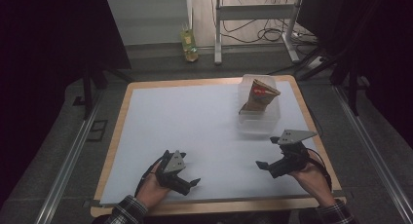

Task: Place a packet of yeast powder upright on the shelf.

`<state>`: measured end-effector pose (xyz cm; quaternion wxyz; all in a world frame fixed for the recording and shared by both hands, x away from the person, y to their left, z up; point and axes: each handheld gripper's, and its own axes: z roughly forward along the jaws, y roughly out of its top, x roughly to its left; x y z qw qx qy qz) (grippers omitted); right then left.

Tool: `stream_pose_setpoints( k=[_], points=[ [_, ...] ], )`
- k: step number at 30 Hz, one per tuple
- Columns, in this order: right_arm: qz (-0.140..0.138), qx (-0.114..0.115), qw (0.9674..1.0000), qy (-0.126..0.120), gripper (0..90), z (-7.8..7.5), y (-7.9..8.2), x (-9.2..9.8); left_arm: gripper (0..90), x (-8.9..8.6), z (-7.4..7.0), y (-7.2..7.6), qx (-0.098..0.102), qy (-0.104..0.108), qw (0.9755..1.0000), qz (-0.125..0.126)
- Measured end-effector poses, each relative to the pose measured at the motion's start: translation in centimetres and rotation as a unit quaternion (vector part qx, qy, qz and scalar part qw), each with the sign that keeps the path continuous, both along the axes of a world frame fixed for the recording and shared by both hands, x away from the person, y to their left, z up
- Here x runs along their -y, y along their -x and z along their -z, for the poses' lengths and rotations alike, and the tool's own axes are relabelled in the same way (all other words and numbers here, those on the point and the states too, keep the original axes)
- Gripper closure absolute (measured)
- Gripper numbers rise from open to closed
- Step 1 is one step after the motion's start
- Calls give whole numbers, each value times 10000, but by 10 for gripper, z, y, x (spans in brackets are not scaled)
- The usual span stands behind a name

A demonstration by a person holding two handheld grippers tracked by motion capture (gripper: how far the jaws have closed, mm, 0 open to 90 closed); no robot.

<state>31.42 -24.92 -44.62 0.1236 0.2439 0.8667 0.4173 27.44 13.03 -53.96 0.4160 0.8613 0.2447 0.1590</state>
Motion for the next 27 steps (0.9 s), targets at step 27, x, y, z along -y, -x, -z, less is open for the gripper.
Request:
stream_pose_setpoints(
  k=[27],
  points=[
    [-195, -103, 9997, 49, 0, 35, 13, -26, 1, 0, 0, 1, 45, -37, 10000, 23]
  ],
)
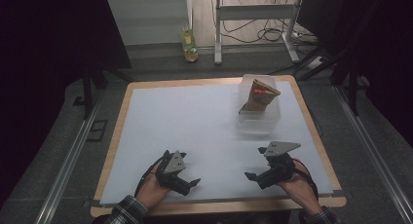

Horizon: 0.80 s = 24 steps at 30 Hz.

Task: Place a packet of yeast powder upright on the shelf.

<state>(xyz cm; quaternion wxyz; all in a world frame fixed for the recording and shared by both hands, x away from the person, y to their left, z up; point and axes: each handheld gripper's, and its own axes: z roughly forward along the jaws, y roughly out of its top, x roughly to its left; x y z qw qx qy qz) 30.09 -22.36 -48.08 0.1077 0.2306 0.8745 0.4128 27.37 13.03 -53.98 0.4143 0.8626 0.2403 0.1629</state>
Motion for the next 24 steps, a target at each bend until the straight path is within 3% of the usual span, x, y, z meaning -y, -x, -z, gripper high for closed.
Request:
stream_pose_setpoints(
  k=[14, 21, 24],
  points=[
    [-232, -230, 9993, 200, 0, 28, 5, -18, 0, -1, 1, -1, -80, 32, 10000, 32],
    [-411, -308, 9970, 577, 0, 42, 7, -26, 0, -2, 2, -2, -148, 55, 9999, 41],
    [-407, -391, 9967, 590, 0, 44, 7, -26, 1, -1, 3, -2, -145, 32, 9999, 71]
  ],
)
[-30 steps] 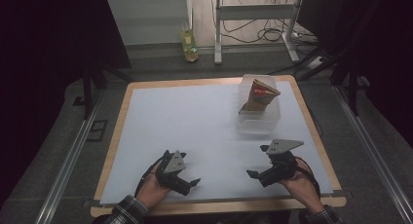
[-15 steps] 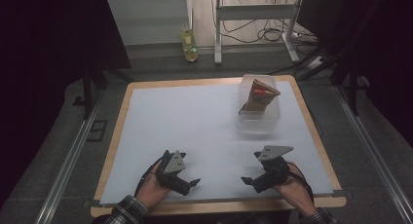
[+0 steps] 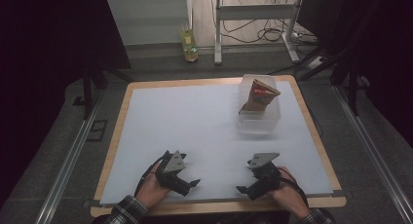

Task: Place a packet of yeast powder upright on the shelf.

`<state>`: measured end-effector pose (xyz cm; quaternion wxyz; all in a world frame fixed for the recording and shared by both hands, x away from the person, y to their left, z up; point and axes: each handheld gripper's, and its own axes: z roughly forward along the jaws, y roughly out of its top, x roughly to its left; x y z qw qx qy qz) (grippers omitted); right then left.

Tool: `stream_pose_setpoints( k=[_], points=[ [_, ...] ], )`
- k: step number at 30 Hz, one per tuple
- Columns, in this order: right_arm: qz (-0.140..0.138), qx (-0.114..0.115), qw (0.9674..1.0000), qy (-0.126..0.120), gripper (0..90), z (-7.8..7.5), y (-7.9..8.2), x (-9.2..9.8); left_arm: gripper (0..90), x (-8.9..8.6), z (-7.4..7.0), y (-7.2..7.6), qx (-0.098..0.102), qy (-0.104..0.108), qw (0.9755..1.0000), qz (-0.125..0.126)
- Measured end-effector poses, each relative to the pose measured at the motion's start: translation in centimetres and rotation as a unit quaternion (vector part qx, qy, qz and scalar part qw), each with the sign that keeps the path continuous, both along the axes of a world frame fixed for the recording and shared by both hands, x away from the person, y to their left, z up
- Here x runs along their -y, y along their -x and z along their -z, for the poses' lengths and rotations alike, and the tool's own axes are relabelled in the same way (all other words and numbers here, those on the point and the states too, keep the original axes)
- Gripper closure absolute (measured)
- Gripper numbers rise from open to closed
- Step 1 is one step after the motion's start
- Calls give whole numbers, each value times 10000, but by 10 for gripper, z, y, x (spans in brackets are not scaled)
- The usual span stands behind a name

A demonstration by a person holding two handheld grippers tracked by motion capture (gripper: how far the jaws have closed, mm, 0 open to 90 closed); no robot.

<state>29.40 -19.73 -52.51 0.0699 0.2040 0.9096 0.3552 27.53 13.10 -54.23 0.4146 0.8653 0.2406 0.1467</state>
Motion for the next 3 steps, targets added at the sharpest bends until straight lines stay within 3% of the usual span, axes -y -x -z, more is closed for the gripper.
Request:
stream_pose_setpoints(
  k=[3],
  points=[
    [22, 8, 10000, -42, 0, -1, 1, 1, 1, 1, -1, 1, 61, 18, 10000, 20]
  ],
)
